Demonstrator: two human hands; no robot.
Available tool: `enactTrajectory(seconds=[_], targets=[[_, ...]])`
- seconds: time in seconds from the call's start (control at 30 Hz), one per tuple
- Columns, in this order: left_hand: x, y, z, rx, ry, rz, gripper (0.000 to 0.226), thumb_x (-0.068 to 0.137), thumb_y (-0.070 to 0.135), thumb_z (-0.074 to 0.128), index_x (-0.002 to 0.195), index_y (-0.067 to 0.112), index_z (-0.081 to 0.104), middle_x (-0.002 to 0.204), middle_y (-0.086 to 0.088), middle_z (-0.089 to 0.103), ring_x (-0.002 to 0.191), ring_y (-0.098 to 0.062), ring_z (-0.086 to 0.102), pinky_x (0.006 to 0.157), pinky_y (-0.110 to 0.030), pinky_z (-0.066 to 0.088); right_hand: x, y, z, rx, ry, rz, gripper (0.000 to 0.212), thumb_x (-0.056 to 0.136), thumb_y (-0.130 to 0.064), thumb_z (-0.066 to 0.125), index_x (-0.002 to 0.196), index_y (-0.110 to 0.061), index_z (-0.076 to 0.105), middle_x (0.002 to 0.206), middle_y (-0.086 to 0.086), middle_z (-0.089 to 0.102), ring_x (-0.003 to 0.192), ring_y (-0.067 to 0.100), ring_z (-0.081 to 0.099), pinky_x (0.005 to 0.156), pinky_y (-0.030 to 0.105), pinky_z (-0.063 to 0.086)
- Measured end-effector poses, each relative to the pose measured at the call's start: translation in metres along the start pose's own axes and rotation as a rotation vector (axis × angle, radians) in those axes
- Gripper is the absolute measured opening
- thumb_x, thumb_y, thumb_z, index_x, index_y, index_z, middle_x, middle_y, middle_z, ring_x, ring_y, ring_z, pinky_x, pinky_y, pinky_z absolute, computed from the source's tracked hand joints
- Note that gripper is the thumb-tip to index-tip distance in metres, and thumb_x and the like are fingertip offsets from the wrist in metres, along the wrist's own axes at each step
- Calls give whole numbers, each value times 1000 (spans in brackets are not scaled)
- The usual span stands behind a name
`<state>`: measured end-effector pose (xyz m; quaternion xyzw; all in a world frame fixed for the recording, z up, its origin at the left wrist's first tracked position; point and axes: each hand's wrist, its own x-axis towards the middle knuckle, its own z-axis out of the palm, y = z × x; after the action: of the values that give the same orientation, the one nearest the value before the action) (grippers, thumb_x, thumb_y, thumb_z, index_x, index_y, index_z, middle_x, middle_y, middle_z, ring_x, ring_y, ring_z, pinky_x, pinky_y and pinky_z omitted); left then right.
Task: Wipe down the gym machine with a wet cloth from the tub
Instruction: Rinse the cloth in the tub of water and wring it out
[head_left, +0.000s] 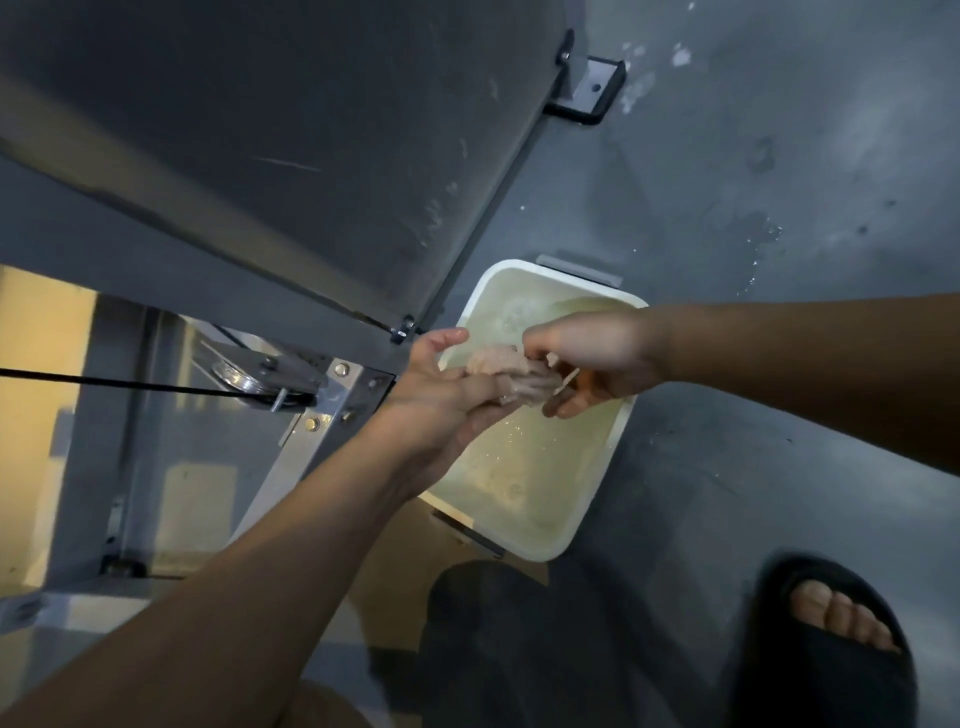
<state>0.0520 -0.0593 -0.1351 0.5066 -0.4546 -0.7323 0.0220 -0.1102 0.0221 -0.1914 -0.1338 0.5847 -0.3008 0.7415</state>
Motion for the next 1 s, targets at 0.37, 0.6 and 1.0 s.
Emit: enactTrajectory(seconds=[0.37,0.6,1.0], targets=[[9,-32,2,1267,-119,233,69,92,33,69,150,21,34,129,2,35,106,-15,52,85,-25,40,3,5,-6,245,-205,-27,22,99,6,46,103,-4,65,101,11,67,94,18,67,79,24,59],[12,-8,6,1377,-88,122,16,98,30,56,112,21,54,96,-1,60,78,-20,58,59,-31,43,4,8,-7,-34,-120,28,24,93,2,59,111,-11,65,94,5,65,78,13,59,71,23,47],[9,4,1,1452,-126,287,36,96,30,69,127,22,55,107,7,59,93,-12,56,71,-29,47,1,-5,-15,-592,-322,-59,11,103,-19,58,105,-14,68,78,-3,54,71,10,53,69,24,48]])
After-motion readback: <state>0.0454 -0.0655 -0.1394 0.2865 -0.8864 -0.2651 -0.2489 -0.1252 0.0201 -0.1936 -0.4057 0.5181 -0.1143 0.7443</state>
